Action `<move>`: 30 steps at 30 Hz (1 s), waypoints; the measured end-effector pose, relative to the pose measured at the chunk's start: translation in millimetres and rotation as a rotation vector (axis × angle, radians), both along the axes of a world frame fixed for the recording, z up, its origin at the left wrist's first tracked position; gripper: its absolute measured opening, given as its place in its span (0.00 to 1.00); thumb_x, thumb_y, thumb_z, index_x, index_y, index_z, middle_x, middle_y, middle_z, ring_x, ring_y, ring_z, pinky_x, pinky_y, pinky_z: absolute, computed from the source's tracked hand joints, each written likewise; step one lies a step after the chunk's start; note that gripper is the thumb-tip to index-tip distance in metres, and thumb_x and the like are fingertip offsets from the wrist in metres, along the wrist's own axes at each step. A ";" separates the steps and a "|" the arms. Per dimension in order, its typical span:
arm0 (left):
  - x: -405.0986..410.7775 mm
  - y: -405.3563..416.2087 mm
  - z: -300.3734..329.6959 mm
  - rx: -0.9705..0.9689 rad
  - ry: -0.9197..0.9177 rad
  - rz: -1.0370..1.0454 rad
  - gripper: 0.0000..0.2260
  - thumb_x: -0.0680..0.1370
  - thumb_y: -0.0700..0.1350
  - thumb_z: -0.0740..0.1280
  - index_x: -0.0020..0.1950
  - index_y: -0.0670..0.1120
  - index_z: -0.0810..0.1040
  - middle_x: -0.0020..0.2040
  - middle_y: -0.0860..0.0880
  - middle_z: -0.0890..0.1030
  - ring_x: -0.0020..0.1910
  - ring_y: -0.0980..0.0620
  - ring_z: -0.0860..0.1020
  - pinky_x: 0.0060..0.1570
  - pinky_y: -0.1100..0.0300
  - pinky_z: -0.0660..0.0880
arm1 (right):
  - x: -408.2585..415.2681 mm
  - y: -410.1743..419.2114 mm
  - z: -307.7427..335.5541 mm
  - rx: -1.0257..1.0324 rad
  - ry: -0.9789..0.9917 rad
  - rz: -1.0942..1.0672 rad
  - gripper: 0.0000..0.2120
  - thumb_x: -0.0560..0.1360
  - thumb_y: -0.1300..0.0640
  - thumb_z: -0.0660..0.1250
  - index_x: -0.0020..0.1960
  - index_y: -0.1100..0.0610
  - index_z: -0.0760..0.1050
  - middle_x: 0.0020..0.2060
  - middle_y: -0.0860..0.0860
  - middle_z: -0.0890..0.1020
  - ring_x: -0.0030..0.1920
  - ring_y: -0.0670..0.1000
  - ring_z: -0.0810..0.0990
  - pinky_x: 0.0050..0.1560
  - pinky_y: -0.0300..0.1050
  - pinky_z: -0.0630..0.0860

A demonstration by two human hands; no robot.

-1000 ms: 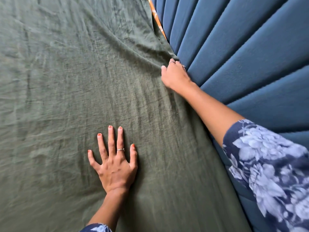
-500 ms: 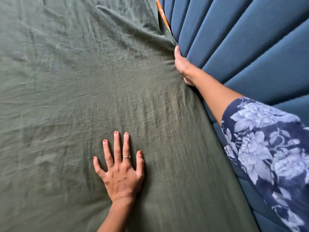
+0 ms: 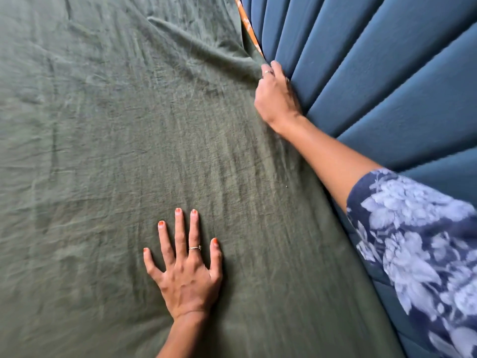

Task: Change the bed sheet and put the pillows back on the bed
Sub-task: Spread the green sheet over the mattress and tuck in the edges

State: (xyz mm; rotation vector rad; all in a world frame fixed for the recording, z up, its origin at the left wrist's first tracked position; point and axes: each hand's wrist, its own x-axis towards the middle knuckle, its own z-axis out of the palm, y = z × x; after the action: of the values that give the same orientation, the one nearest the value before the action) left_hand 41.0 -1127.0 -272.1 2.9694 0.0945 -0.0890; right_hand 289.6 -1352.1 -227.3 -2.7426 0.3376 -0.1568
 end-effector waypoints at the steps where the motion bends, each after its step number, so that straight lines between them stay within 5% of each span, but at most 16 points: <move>1: -0.1 -0.4 0.5 -0.001 0.000 0.000 0.29 0.76 0.60 0.51 0.77 0.56 0.58 0.78 0.54 0.56 0.77 0.49 0.53 0.70 0.38 0.48 | 11.5 -2.5 7.7 0.055 0.041 -0.042 0.17 0.79 0.62 0.50 0.65 0.62 0.68 0.64 0.58 0.71 0.61 0.60 0.73 0.56 0.50 0.67; 7: -0.2 0.2 0.8 -0.005 -0.028 0.004 0.29 0.76 0.60 0.51 0.77 0.55 0.60 0.78 0.54 0.57 0.77 0.49 0.55 0.71 0.38 0.49 | 40.1 7.1 28.4 0.010 0.136 -0.200 0.19 0.77 0.72 0.52 0.64 0.64 0.72 0.60 0.61 0.77 0.61 0.62 0.76 0.55 0.50 0.72; 11: -0.4 1.7 -0.2 -0.006 -0.038 -0.001 0.29 0.76 0.59 0.52 0.77 0.55 0.59 0.78 0.54 0.57 0.77 0.49 0.56 0.70 0.38 0.49 | 35.9 17.1 6.1 0.029 0.203 -0.132 0.19 0.80 0.67 0.47 0.66 0.64 0.70 0.64 0.62 0.73 0.65 0.62 0.71 0.58 0.50 0.67; 17: 1.6 2.0 1.1 -0.008 -0.033 -0.007 0.30 0.75 0.60 0.53 0.77 0.54 0.60 0.78 0.53 0.58 0.77 0.49 0.56 0.70 0.38 0.49 | 37.5 33.6 -15.4 -0.121 0.244 -0.094 0.19 0.79 0.61 0.55 0.69 0.64 0.65 0.69 0.61 0.65 0.69 0.62 0.63 0.69 0.55 0.62; 20: 1.5 1.9 2.0 -0.011 -0.030 -0.009 0.30 0.75 0.60 0.52 0.77 0.54 0.60 0.78 0.54 0.57 0.77 0.49 0.56 0.70 0.38 0.49 | 41.7 40.0 -12.6 0.122 0.368 -0.179 0.32 0.81 0.42 0.49 0.76 0.62 0.54 0.75 0.64 0.54 0.76 0.62 0.51 0.74 0.58 0.47; 22: 1.5 2.1 2.1 -0.009 -0.032 -0.012 0.30 0.75 0.60 0.52 0.77 0.55 0.59 0.78 0.54 0.57 0.77 0.49 0.56 0.70 0.38 0.49 | 46.2 32.1 -10.6 0.227 0.380 -0.234 0.40 0.78 0.34 0.46 0.77 0.63 0.49 0.77 0.61 0.51 0.77 0.59 0.49 0.74 0.55 0.45; 26: 1.4 2.9 1.7 0.001 -0.022 -0.012 0.30 0.75 0.60 0.53 0.77 0.55 0.59 0.78 0.54 0.57 0.77 0.50 0.54 0.70 0.38 0.49 | 60.8 8.2 -0.6 0.353 0.406 -0.328 0.43 0.76 0.30 0.44 0.73 0.64 0.61 0.72 0.61 0.66 0.72 0.58 0.65 0.70 0.50 0.59; 30: 1.1 2.1 -0.7 0.008 -0.027 -0.013 0.30 0.75 0.60 0.53 0.77 0.55 0.58 0.78 0.54 0.56 0.78 0.51 0.53 0.71 0.39 0.48 | 68.0 -9.3 4.3 0.551 0.465 -0.298 0.40 0.78 0.32 0.39 0.76 0.61 0.57 0.76 0.58 0.59 0.76 0.56 0.57 0.73 0.47 0.51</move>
State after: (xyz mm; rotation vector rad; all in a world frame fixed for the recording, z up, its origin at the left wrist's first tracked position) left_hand 42.1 -1124.9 -272.8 2.9780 0.0728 -0.0501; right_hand 357.6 -1361.4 -223.0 -2.1419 0.7839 0.4420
